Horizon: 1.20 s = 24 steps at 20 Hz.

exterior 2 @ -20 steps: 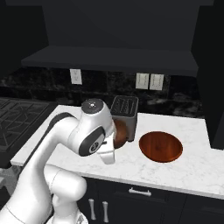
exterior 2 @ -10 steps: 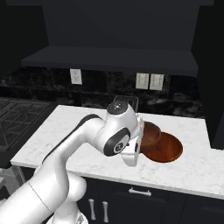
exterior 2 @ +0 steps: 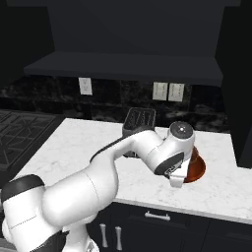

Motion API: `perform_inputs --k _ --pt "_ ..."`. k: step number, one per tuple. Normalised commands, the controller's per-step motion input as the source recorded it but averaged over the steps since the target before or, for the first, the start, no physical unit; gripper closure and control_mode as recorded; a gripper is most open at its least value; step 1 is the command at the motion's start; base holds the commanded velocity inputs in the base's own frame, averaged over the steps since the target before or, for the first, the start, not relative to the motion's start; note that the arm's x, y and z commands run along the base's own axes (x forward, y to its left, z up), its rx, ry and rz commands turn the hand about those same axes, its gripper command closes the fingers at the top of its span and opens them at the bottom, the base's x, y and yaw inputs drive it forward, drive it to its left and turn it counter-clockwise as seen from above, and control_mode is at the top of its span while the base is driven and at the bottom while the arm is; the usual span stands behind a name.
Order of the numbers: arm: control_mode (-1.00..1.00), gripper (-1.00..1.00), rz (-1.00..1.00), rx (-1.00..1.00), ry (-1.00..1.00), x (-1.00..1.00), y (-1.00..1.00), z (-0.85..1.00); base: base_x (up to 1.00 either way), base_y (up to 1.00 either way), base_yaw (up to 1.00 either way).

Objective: Pick up the bowls on the counter and stack them on top of one another in the open cabinet. Place the smaller bowl on top of the larger bowl.

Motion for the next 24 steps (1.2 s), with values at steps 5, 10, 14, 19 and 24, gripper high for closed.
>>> perform_inputs --k 5,10,14,19,24 --pt "-1.00 1.00 0.13 0.08 0.00 0.77 -0.10 -0.30 0.00 0.00 0.00" --pt "-1.00 1.00 0.04 0.00 0.00 0.56 -0.10 -0.46 0.00 0.00 0.00" --pt "-1.00 1.00 0.02 0.00 0.00 0.31 -0.28 -0.50 0.00 0.00 0.00" --pt "-1.00 1.00 0.01 0.01 0.00 0.36 -0.36 -0.41 0.00 0.00 0.00" --pt "-1.00 1.00 0.02 0.01 0.00 0.38 -0.31 -0.30 0.00 0.00 0.00"
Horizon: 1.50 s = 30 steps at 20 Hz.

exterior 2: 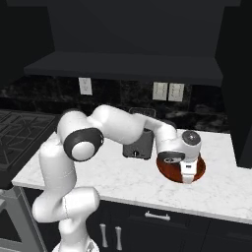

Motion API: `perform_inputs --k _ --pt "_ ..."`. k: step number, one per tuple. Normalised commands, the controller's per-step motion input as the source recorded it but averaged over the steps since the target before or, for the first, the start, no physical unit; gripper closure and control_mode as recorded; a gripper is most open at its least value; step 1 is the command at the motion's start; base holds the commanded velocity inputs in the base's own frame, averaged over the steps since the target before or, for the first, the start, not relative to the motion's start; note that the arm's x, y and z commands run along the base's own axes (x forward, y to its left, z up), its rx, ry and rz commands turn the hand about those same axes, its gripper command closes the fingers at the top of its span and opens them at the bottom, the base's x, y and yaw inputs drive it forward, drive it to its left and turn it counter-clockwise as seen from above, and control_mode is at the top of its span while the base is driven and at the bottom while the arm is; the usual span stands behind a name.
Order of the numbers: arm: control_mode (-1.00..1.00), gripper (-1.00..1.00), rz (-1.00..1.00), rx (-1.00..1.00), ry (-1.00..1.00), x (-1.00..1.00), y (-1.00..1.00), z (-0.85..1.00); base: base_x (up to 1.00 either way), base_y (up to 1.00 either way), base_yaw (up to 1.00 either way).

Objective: Pick up the bowls on the counter and stack them on top of one another in the open cabinet. Place the smaller bowl on top of the larger bowl.

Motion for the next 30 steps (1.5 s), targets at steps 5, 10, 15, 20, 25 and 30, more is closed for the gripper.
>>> perform_inputs --k 5,10,15,20,25,30 --pt "-1.00 1.00 0.01 0.00 0.01 0.25 -0.14 -0.21 0.00 0.00 0.00" --pt "-1.00 1.00 0.00 0.06 0.00 0.00 -0.32 -0.02 0.00 0.00 0.00" --pt "-1.00 -1.00 0.00 0.01 0.00 0.00 -0.03 0.00 0.00 0.00 0.00" --pt "-1.00 -1.00 0.00 0.00 0.00 0.00 0.00 0.07 0.00 0.00 0.00" --pt "-1.00 -1.00 0.00 0.00 -0.02 0.00 0.02 0.34 0.00 0.00 0.00" --pt "-1.00 -1.00 0.00 -0.09 -0.01 -0.01 0.21 0.55 0.00 0.00 0.00"
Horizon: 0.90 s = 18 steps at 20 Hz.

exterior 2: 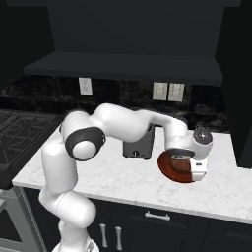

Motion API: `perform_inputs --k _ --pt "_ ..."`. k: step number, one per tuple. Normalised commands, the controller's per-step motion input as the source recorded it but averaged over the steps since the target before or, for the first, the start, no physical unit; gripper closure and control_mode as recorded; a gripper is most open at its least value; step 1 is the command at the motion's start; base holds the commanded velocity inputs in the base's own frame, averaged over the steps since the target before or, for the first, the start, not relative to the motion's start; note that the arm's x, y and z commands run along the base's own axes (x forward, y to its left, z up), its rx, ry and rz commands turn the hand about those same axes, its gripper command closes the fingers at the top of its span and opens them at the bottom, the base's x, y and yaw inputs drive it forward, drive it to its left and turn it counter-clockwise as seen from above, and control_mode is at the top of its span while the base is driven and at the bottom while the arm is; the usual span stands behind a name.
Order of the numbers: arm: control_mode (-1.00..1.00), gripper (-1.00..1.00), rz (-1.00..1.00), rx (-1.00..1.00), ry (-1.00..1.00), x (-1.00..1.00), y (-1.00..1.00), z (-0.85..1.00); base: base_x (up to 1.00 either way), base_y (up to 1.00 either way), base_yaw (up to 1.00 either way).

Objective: Pick up the bowls on the counter and stack them on top of one another in the open cabinet. Place the smaller bowl on top of the larger bowl.

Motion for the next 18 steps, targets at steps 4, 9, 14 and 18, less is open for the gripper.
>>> perform_inputs --k 4,9,14,18 --pt "-1.00 -1.00 0.01 -0.01 0.00 -0.23 0.00 0.36 0.00 0.00 0.00" --pt "-1.00 -1.00 0.00 0.00 0.05 -0.34 0.00 0.06 0.00 0.00 0.00" --pt "-1.00 -1.00 0.05 0.00 0.12 -0.02 -0.06 -0.09 0.00 0.00 0.00" --pt "-1.00 -1.00 0.07 0.01 0.00 -0.09 -0.09 -0.12 0.00 0.00 0.00"
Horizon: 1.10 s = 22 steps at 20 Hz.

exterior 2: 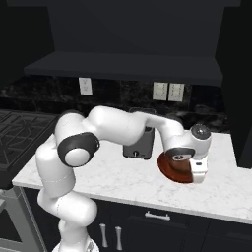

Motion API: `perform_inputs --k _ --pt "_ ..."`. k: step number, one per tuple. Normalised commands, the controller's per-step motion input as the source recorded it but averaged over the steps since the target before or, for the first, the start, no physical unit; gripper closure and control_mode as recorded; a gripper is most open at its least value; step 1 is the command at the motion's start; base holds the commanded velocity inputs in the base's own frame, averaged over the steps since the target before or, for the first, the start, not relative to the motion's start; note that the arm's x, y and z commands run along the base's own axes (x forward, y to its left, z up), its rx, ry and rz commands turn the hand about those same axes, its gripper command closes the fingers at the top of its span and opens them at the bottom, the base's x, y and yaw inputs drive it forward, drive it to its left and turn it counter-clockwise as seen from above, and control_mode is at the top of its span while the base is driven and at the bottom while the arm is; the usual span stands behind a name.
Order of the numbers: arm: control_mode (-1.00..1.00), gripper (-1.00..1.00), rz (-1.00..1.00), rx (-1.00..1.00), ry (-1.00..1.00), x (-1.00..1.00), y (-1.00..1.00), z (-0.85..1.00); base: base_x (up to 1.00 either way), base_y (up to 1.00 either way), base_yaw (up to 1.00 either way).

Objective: Pick up the bowls on the counter and stack them on top of one another in the open cabinet. Place the smaller bowl on top of the larger bowl.

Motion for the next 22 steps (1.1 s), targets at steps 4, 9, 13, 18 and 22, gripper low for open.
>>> perform_inputs --k 4,9,13,18,22 --pt "-1.00 -1.00 0.05 0.02 0.00 -0.31 -0.01 -0.11 0.00 0.00 0.00" --pt "-1.00 -1.00 0.01 0.00 0.00 -0.06 0.00 -0.21 0.00 0.00 0.00" --pt "-1.00 -1.00 0.00 0.02 -0.07 0.00 0.00 -0.44 0.00 0.00 0.00" --pt "-1.00 -1.00 0.00 0.05 -0.07 0.00 0.00 -0.34 0.00 0.00 0.00" --pt "-1.00 -1.00 0.00 0.05 -0.02 0.01 0.00 -0.21 0.00 0.00 0.00"
